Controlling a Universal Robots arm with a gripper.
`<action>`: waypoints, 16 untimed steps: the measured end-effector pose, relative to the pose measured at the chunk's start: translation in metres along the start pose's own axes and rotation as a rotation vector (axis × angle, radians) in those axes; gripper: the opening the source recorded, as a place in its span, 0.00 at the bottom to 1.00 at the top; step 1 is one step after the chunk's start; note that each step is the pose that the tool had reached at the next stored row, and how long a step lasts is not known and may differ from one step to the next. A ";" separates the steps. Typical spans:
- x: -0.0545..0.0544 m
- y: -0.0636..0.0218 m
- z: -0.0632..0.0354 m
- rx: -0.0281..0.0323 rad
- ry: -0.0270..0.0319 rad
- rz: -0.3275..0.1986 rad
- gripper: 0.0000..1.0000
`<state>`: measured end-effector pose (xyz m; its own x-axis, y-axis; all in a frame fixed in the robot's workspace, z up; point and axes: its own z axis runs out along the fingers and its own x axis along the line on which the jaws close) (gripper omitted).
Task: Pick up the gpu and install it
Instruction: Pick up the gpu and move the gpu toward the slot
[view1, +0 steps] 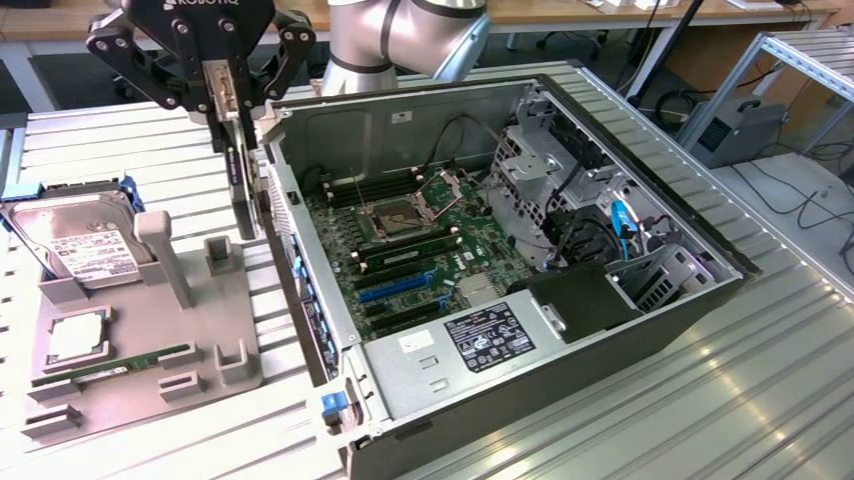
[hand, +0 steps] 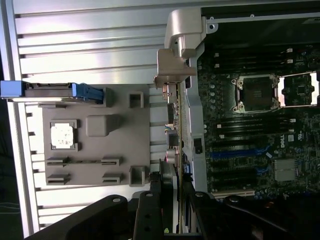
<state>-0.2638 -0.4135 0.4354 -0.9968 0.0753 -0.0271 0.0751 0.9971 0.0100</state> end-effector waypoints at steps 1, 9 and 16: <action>0.000 0.0000 0.0000 -0.0001 0.0000 0.000 0.27; -0.004 0.0003 0.0001 -0.0001 0.0000 0.000 0.27; -0.008 0.0006 0.0002 0.0000 0.0000 0.000 0.27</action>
<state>-0.2560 -0.4134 0.4354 -0.9968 0.0753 -0.0270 0.0750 0.9971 0.0100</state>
